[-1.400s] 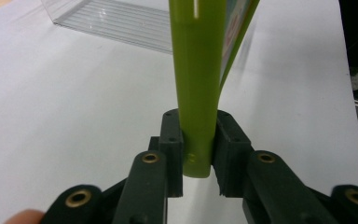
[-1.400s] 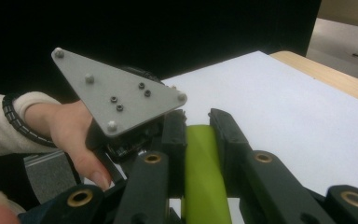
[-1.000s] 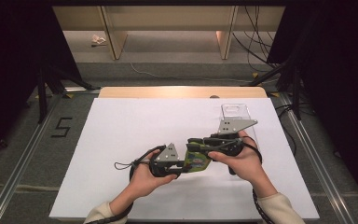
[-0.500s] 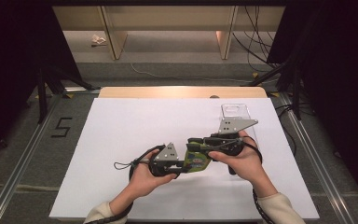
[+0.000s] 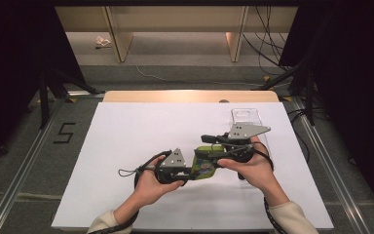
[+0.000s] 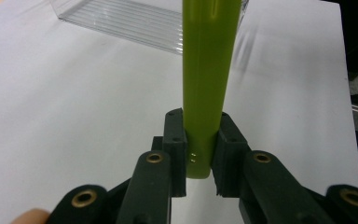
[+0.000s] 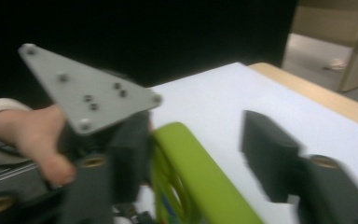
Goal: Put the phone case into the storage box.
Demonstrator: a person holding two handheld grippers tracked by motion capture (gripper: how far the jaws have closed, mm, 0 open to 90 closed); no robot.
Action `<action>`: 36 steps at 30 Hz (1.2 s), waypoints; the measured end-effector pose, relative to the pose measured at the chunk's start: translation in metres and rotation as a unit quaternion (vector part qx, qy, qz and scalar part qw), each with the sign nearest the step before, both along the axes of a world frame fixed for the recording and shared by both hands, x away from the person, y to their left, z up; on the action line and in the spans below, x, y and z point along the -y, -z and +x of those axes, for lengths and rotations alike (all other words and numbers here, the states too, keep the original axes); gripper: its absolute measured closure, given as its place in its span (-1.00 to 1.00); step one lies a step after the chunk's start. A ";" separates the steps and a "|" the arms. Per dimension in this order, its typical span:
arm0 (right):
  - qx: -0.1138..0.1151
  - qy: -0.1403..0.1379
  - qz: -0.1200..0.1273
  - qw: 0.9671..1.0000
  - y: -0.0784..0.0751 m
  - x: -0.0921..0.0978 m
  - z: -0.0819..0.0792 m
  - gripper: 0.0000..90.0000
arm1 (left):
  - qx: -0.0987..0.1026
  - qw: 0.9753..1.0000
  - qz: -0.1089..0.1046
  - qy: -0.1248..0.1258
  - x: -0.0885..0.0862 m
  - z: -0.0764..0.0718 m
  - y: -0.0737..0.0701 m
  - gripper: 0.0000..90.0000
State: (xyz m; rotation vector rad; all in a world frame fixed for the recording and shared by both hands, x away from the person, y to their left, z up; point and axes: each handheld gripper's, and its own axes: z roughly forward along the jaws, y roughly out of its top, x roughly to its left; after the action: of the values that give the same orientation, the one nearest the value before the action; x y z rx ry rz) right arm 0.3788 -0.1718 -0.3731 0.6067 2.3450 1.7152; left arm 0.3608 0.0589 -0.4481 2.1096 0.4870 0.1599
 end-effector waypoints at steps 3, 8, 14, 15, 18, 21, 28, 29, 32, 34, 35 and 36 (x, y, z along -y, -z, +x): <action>0.008 0.024 0.008 1.000 0.002 0.000 0.001 -0.66 | 0.005 1.000 0.000 -0.011 0.000 0.000 -0.001 0.73; 0.017 0.046 0.026 0.998 0.001 0.001 0.001 -0.87 | 0.006 0.999 -0.003 -0.041 -0.003 0.001 -0.002 0.72; 0.026 0.069 0.034 0.997 0.002 0.002 0.002 -0.96 | 0.005 0.997 -0.001 -0.071 -0.006 0.002 -0.003 0.72; 0.027 0.074 0.036 0.996 0.002 0.002 0.002 -0.97 | 0.006 0.997 0.000 -0.075 -0.006 0.003 -0.003 0.72; 0.031 0.086 0.038 0.995 0.003 0.002 0.002 -0.98 | 0.007 0.996 -0.001 -0.087 -0.007 0.003 -0.004 0.72; 0.032 0.095 0.041 0.994 0.004 0.001 0.002 -0.99 | 0.009 0.995 -0.002 -0.099 -0.008 0.002 -0.005 0.72; 0.035 0.111 0.047 0.992 0.009 -0.001 0.001 -0.99 | 0.005 0.992 -0.006 -0.123 -0.010 0.003 -0.006 0.72; 0.035 0.112 0.047 0.992 0.009 -0.001 0.001 -0.99 | 0.005 0.992 -0.007 -0.126 -0.010 0.003 -0.006 0.72; 0.037 0.117 0.049 0.991 0.009 -0.002 0.001 -0.99 | 0.005 0.991 -0.008 -0.132 -0.010 0.003 -0.006 0.72; 0.038 0.120 0.050 0.991 0.009 -0.002 0.001 -0.99 | 0.006 0.991 -0.009 -0.136 -0.010 0.003 -0.006 0.72; 0.039 0.121 0.050 0.991 0.009 -0.002 0.001 -0.99 | 0.007 0.990 -0.010 -0.138 -0.011 0.003 -0.007 0.72; 0.039 0.122 0.050 0.991 0.009 -0.002 0.001 -0.99 | 0.007 0.990 -0.009 -0.139 -0.011 0.003 -0.007 0.72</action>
State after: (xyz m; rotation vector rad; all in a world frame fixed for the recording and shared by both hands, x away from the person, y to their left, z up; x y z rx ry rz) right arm 0.3796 -0.1699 -0.3825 0.7909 2.0458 1.7185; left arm 0.3636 0.0698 -0.4412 2.0138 0.7700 0.3271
